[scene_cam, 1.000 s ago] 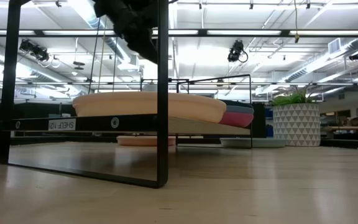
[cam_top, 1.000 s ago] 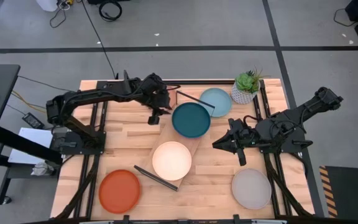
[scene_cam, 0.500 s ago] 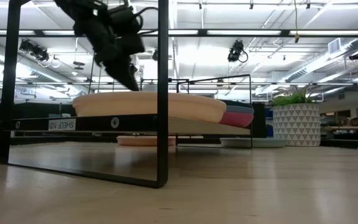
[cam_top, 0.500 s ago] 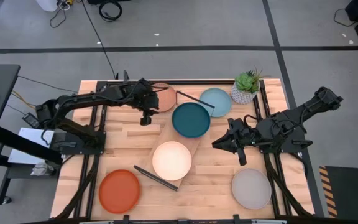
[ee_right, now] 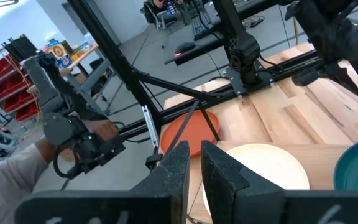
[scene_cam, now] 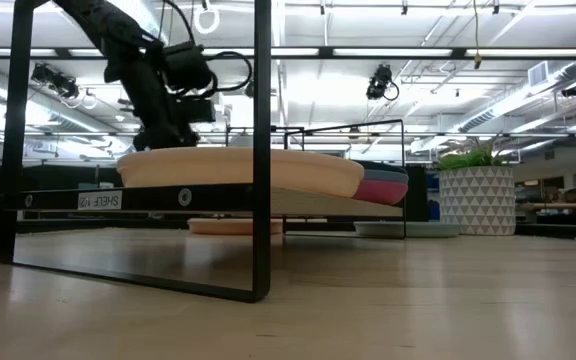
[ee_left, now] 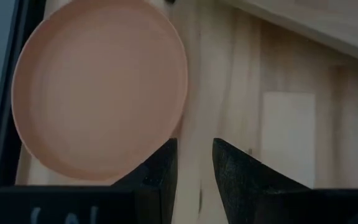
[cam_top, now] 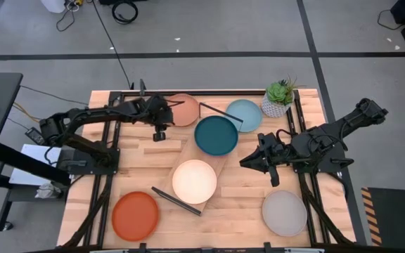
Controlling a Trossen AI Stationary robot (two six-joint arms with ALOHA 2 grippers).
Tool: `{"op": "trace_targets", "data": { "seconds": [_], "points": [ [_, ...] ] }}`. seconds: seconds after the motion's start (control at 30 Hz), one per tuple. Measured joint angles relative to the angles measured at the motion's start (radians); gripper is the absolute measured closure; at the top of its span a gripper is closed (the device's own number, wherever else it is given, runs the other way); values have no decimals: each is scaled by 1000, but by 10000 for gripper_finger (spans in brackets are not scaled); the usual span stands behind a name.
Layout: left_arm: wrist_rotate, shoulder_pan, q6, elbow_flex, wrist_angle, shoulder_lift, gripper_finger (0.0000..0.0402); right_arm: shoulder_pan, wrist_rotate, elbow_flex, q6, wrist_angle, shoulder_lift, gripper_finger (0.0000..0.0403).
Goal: Place and stack plates onto a shelf
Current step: Stack the brown plate on top of the peach plate on the shelf
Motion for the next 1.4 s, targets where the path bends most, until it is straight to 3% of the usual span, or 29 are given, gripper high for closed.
{"op": "trace_targets", "data": {
  "seconds": [0.57, 1.17, 1.27, 1.4],
  "points": [
    [-190, -47, 210, -17, 195, 183, 292, 0, -2, 0, 0, 9, 0, 355],
    [-224, -30, 307, -16, 245, 296, 293, 0, -3, 0, 0, 9, 0, 355],
    [-224, -30, 321, -15, 240, 298, 313, 0, -3, 0, 0, 10, 0, 355],
    [-227, -31, 317, -16, 235, 300, 373, 0, -3, 0, 0, 9, 0, 355]
  ]
}}
